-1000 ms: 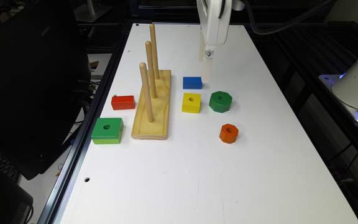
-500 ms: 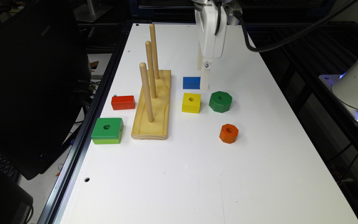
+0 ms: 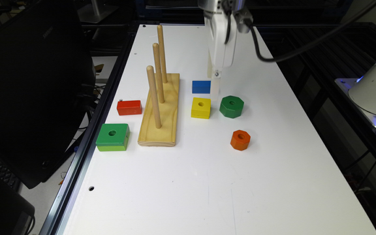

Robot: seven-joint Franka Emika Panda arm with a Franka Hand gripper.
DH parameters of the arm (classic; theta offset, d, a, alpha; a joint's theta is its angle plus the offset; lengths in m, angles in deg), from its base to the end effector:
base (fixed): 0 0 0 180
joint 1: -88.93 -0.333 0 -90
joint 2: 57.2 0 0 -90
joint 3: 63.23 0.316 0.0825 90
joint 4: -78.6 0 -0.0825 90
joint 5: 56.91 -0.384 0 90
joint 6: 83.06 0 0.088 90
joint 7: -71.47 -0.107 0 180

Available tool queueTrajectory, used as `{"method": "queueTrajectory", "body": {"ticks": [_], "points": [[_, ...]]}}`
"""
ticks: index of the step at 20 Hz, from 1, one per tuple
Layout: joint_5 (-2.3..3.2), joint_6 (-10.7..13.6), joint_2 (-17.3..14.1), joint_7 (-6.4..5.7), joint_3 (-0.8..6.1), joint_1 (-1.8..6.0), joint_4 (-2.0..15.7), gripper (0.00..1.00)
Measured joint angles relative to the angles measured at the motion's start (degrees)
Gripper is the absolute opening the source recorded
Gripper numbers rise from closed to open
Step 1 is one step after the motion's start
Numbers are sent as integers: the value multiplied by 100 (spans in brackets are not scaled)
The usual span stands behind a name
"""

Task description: Pick up yellow block.

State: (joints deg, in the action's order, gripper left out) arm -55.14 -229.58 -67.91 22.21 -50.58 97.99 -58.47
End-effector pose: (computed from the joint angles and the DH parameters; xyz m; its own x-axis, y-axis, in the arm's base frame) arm 0.4992 0.0337 0.2407 0.7145 -0.6991 -0.0292 -0.6994 -0.7147 -0.0031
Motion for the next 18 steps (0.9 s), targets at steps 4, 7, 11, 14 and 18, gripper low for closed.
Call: {"method": "queueTrajectory", "body": {"ticks": [4,7,11,14,18], "points": [[37,-68,-64,-31,-4,-1,10,100],[40,-68,-62,-34,-4,-1,12,100],[41,-68,-61,-35,-3,-1,36,100],[43,-66,-79,-35,-3,-2,98,100],[56,-65,-161,-36,-7,-1,216,100]]}}
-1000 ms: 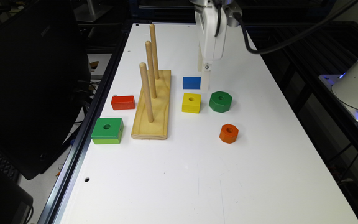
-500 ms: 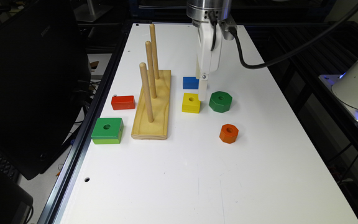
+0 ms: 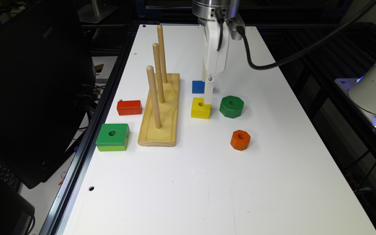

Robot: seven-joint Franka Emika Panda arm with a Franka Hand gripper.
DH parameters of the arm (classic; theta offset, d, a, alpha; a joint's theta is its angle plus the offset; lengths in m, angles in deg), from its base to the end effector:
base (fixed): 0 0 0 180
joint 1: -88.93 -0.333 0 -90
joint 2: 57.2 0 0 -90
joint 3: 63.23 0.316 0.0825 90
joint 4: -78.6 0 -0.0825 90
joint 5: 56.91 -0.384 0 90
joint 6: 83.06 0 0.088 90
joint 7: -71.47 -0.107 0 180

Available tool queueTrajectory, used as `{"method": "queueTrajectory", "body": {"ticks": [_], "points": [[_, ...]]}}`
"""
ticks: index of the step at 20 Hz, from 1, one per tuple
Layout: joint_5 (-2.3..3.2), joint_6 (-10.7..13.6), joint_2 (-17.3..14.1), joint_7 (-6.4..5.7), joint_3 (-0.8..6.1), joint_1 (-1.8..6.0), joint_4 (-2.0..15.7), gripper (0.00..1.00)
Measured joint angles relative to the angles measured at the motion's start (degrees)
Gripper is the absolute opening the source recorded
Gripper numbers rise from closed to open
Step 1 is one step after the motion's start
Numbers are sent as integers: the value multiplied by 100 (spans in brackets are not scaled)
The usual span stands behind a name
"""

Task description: Pick up yellow block.

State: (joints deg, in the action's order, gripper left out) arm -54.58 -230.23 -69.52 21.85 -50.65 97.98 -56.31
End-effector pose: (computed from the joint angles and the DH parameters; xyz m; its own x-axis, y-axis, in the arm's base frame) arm 0.5125 0.0340 0.2415 0.7142 -0.6997 -0.0151 -0.6999 -0.7140 -0.0197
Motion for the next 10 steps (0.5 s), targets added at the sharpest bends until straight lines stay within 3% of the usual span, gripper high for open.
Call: {"method": "queueTrajectory", "body": {"ticks": [5,10], "points": [[28,-32,-122,-5,-10,0,44,100],[141,-349,-523,-49,-49,0,105,100]]}}
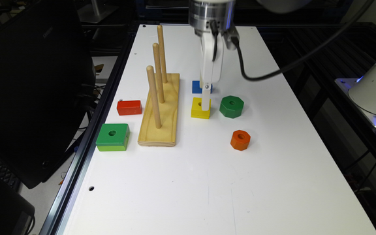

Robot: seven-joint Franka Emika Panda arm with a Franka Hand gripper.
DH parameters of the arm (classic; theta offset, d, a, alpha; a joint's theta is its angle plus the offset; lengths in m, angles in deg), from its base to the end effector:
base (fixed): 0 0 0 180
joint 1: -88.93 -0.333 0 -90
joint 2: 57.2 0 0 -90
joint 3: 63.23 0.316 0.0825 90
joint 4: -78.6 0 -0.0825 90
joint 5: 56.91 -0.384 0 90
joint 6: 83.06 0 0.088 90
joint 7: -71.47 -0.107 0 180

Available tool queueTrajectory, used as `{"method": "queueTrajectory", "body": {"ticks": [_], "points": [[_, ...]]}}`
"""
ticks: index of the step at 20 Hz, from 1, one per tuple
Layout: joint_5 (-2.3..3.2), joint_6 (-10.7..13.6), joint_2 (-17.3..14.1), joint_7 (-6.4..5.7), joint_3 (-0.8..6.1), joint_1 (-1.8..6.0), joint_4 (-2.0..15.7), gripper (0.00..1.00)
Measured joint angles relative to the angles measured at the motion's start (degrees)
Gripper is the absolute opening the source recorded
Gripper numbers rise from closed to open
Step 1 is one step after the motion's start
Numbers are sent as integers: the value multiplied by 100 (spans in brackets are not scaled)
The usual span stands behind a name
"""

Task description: Pick up yellow block.

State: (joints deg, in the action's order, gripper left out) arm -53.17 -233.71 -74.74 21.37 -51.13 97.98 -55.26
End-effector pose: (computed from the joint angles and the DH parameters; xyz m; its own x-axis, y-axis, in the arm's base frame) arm 0.5166 0.0321 0.2073 0.7154 -0.6983 -0.0267 -0.6987 -0.7152 -0.0172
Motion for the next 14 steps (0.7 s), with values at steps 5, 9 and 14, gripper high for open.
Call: {"method": "queueTrajectory", "body": {"ticks": [5,9,14], "points": [[28,7,-38,-37,0,-5,56,100],[31,-3,-85,-41,-1,-5,57,100],[33,-4,-102,-41,-2,-5,60,100]]}}
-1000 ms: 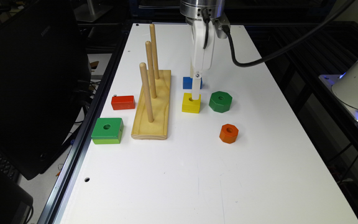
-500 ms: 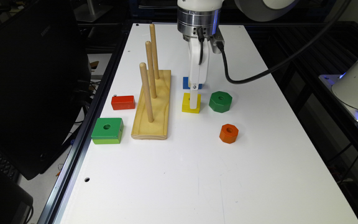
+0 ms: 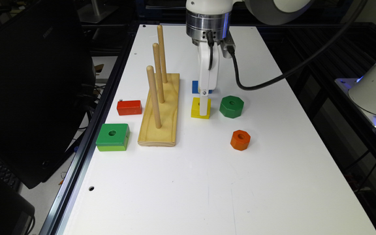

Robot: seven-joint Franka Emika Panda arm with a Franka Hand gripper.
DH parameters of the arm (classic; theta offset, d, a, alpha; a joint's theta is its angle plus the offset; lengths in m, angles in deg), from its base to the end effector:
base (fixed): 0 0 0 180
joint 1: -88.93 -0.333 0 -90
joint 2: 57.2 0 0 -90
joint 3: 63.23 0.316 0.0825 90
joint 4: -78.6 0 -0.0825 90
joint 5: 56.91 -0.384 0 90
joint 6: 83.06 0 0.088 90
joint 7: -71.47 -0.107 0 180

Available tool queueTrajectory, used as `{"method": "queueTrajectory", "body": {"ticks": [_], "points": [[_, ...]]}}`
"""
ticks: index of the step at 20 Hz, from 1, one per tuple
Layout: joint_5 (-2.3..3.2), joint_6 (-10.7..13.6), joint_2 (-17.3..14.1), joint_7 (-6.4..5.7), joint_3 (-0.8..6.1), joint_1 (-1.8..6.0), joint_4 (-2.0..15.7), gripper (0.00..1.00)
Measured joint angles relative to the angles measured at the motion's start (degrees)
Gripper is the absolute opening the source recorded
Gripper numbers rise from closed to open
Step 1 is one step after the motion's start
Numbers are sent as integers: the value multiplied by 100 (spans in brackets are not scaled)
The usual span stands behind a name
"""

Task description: Pick up yellow block.

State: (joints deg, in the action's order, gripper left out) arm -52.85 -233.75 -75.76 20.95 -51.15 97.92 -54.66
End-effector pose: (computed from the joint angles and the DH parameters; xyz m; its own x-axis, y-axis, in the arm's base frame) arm 0.5186 0.0329 0.2019 0.7135 -0.7000 -0.0315 -0.7006 -0.7135 -0.0131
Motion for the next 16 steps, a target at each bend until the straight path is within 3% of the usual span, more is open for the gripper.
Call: {"method": "queueTrajectory", "body": {"ticks": [7,11,16], "points": [[4,-15,-43,-1,-3,0,1,100],[91,-256,-286,-31,-35,0,11,100],[101,-286,-320,-36,-40,-3,38,100]]}}
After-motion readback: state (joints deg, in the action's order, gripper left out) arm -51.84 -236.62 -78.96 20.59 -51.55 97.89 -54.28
